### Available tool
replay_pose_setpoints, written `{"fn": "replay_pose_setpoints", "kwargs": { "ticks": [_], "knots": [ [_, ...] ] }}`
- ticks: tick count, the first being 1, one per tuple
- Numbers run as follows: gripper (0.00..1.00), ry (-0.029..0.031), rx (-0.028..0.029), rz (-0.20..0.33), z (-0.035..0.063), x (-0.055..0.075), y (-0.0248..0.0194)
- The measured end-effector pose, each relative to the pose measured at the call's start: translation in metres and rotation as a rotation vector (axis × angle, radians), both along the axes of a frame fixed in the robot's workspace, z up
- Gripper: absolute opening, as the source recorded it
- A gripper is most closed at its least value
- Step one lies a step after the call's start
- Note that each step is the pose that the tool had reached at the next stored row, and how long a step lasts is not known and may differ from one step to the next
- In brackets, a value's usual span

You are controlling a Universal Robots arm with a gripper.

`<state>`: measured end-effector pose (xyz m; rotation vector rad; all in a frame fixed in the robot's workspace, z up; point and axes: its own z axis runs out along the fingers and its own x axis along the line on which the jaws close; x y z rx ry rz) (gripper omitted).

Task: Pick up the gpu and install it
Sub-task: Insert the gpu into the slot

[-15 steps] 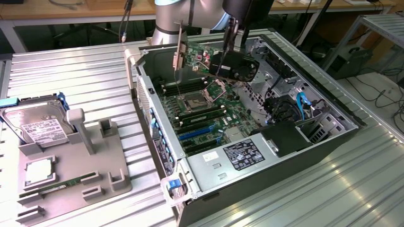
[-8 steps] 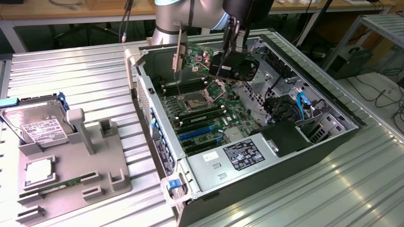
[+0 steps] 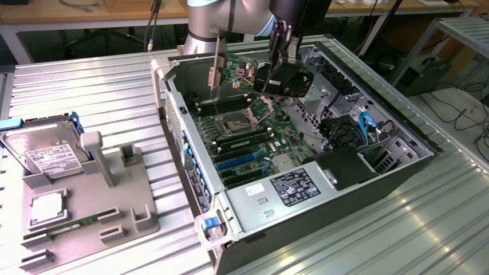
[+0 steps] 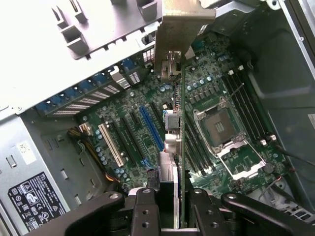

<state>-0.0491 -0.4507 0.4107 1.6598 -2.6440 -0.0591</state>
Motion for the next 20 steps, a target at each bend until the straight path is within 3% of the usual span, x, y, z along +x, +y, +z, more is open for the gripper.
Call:
{"fn": "replay_pose_setpoints", "kwargs": {
  "ticks": [20],
  "knots": [
    [0.28,0.0,0.0001,0.149,0.0,0.0,0.0]
  ]
}}
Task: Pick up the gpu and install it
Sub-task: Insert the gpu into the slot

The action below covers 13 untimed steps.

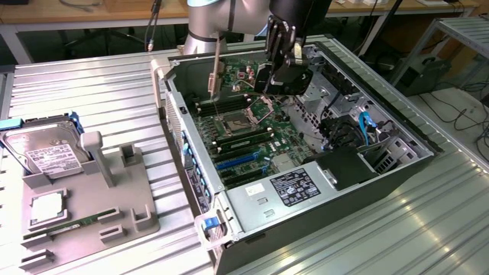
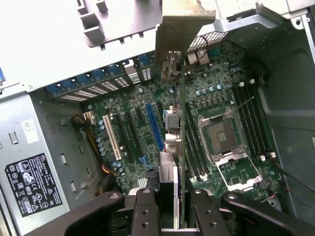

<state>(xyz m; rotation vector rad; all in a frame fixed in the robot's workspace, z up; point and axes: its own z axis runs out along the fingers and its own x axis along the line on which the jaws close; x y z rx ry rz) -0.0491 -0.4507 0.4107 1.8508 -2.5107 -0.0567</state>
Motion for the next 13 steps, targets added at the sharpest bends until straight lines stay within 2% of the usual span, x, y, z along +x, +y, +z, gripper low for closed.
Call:
{"fn": "replay_pose_setpoints", "kwargs": {
  "ticks": [13],
  "knots": [
    [0.28,0.0,0.0,0.1,0.0,0.0,0.0]
  ]
}}
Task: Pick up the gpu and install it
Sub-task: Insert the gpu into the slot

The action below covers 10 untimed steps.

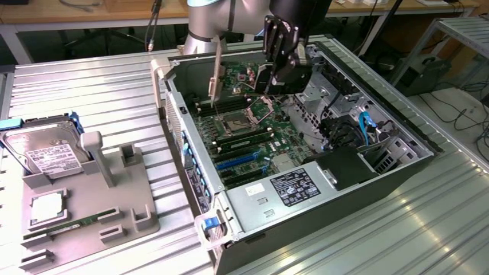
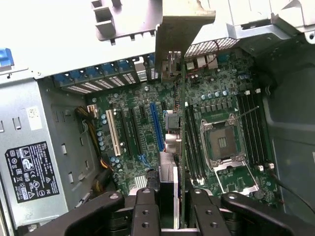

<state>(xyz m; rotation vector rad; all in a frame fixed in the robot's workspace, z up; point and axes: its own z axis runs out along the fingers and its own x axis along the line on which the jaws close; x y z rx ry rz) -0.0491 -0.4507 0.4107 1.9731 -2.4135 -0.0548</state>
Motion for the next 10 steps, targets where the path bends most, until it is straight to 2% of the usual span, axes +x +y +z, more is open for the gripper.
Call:
{"fn": "replay_pose_setpoints", "kwargs": {
  "ticks": [10],
  "knots": [
    [0.28,0.0,0.0,0.087,0.0,0.0,0.0]
  ]
}}
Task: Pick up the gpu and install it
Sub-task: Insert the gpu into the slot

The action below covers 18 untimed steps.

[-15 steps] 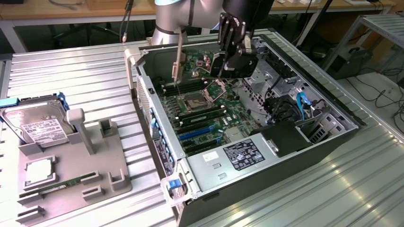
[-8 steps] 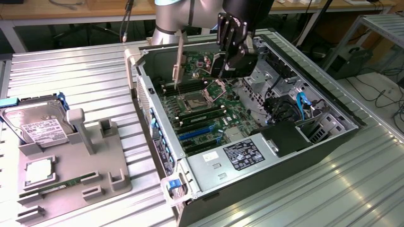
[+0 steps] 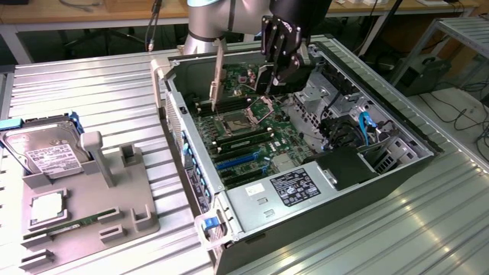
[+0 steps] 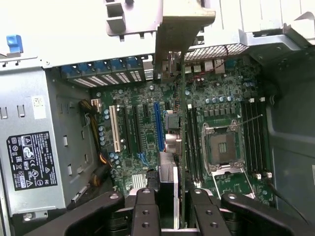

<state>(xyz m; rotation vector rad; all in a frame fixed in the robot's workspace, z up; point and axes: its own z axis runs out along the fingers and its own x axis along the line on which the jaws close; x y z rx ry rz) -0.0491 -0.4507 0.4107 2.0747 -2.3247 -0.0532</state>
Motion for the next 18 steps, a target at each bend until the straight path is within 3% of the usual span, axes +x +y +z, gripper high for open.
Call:
{"fn": "replay_pose_setpoints", "kwargs": {
  "ticks": [9,12,15,18],
  "knots": [
    [0.28,-0.0004,-0.0001,0.077,-0.0014,0.0007,0.0001],
    [0.28,-0.0037,-0.0002,0.078,-0.0043,0.0016,0.0],
    [0.28,-0.0106,-0.0005,0.082,-0.0064,0.0024,0.0],
    [0.28,-0.012,-0.0004,0.101,-0.0075,0.0027,0.0]
  ]
}}
